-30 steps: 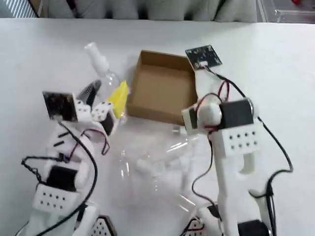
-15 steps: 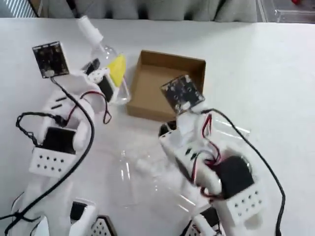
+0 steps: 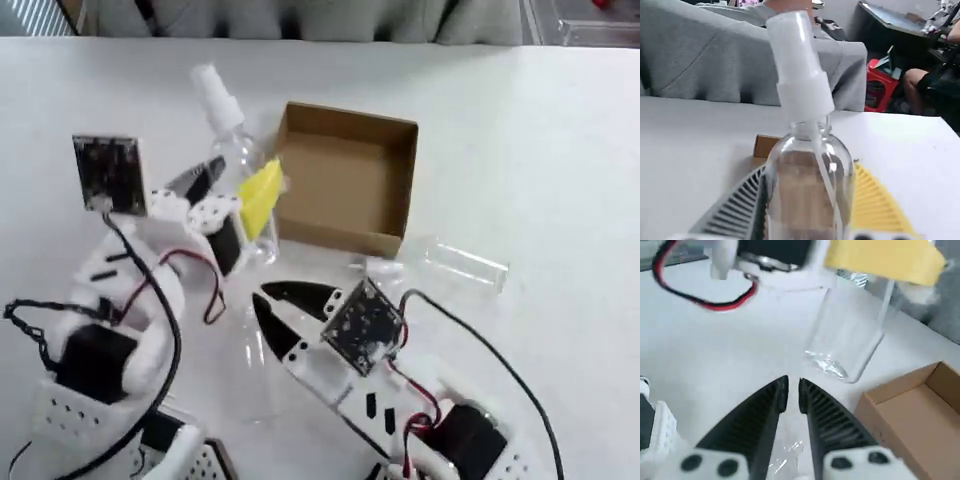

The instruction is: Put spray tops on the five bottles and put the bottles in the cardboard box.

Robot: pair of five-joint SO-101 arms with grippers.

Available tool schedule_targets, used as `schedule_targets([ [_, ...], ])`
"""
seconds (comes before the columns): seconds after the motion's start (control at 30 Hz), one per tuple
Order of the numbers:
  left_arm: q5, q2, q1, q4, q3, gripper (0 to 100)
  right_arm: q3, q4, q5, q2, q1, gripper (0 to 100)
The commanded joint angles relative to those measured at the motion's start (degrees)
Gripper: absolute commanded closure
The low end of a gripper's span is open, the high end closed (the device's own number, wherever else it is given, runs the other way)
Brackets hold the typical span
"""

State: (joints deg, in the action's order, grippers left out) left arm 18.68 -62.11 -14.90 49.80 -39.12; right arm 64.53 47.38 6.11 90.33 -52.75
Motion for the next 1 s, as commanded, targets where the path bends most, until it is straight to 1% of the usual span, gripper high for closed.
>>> schedule_targets([
  [0.0,-0.88,-6.20,-2.86,-3.25,-2.55,98,2.29,-5.23,-0.09,2.51,-1.01,98.2],
  [0.17,-0.88,-6.46,-4.62,-3.25,-3.34,98,2.64,-9.01,-0.09,4.18,-1.01,98.2],
  [0.27,-0.97,-6.64,-7.43,-3.08,-2.64,98,3.43,-9.27,-0.09,4.18,-1.01,98.2],
  [0.37,-1.23,-6.64,-9.19,-1.23,-0.62,98,5.63,-11.03,-0.09,4.18,-0.57,98.2],
  [0.5,-1.23,-6.64,-9.19,2.81,3.16,98,6.86,-11.21,-0.09,4.62,-0.22,98.2],
  [0.73,-1.23,-6.64,-9.27,9.41,7.91,98,6.86,-11.30,-0.35,4.62,5.85,98.2],
  [0.8,-1.32,-6.64,-10.07,10.02,8.88,98,6.68,-11.30,-0.44,4.70,6.55,98.2],
  [0.97,-1.41,-6.46,-9.63,9.85,8.88,98,6.95,-10.33,-0.18,4.70,6.81,98.2],
])
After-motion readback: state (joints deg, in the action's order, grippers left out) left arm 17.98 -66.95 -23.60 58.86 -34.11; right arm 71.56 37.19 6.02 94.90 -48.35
